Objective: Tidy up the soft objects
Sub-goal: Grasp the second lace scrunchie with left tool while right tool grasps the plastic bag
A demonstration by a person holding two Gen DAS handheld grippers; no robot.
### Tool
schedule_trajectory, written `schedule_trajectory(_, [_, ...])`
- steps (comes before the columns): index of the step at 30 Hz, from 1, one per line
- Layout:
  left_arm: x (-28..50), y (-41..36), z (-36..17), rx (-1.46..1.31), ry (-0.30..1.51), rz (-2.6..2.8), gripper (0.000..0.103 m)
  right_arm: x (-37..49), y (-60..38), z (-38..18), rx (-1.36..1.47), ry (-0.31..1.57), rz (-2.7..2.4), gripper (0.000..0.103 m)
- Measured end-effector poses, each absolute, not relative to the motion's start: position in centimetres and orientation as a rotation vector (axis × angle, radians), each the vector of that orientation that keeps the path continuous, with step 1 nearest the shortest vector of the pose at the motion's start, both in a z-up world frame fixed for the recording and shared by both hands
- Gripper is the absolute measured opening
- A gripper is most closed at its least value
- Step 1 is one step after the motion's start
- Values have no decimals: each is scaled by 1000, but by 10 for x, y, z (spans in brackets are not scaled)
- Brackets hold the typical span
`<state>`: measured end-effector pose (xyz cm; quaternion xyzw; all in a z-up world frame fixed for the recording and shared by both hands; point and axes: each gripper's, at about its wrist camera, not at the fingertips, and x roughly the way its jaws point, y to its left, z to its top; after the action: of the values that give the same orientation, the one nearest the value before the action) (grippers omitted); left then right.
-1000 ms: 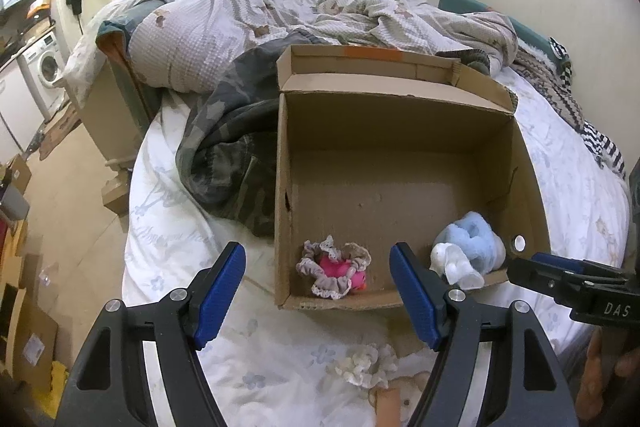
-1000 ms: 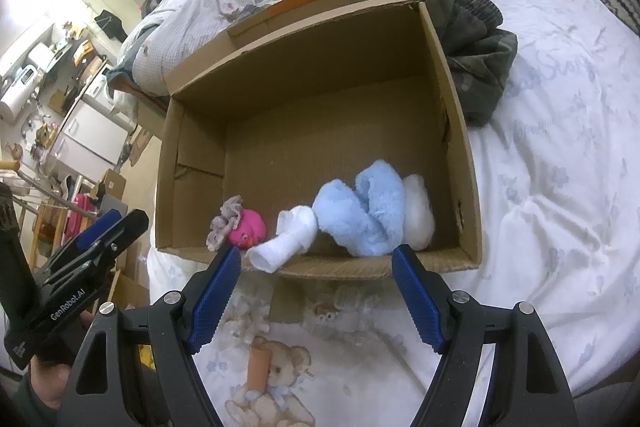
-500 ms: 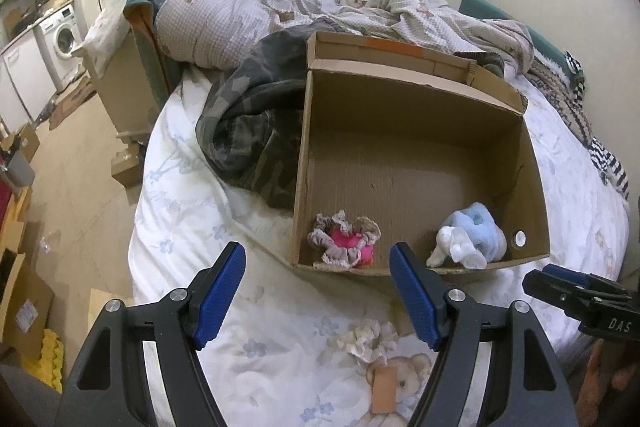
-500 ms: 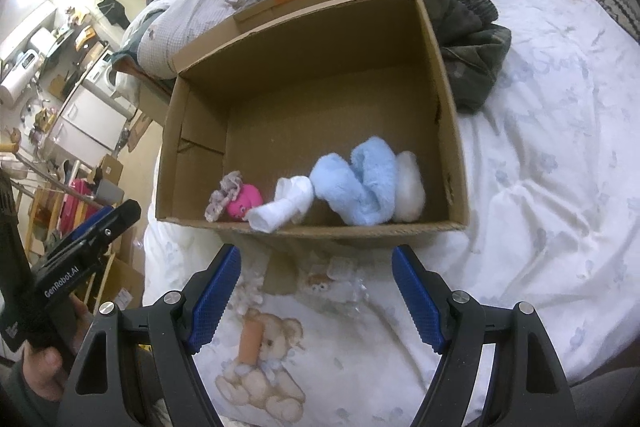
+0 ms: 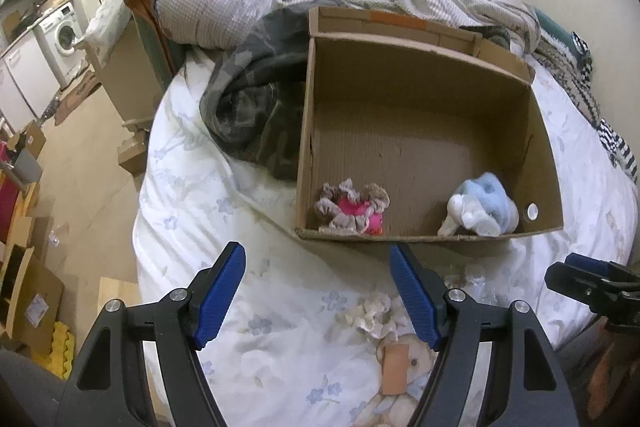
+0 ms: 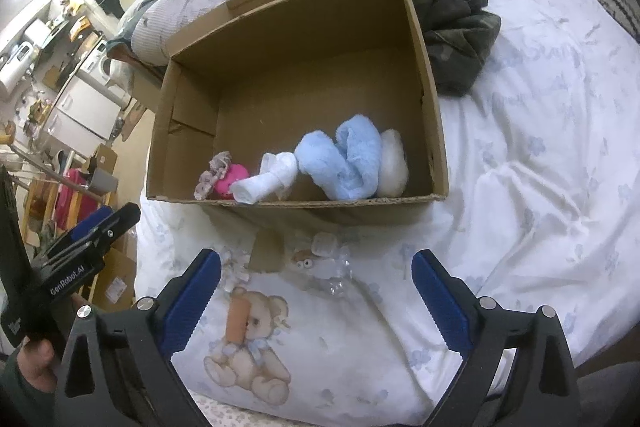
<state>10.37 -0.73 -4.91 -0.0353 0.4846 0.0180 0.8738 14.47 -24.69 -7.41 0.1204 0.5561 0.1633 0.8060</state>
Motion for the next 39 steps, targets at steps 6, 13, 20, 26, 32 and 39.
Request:
schedule_trajectory(6, [109, -12, -75, -126, 1144, -35, 72, 145, -241, -83, 235, 1217, 352, 103])
schedule_trajectory(13, [118, -30, -120, -169, 1319, -116, 72, 148, -247, -93, 259, 1268, 343, 103])
schedule_trajectory(20, [126, -49, -146, -117, 1389, -144, 69, 153, -265, -107, 305, 1325, 275, 103])
schedule_trajectory(26, [126, -49, -153, -127, 1422, -123, 38, 159, -265, -120, 327, 1375, 261, 103])
schedule_trajectory(32, [124, -36, -148, -180, 1418, -132, 21, 168, -250, -137, 374, 1442, 286, 103])
schedule_trajectory(39, [112, -17, -110, -213, 1310, -87, 20, 178, -211, -149, 242, 1479, 311, 82])
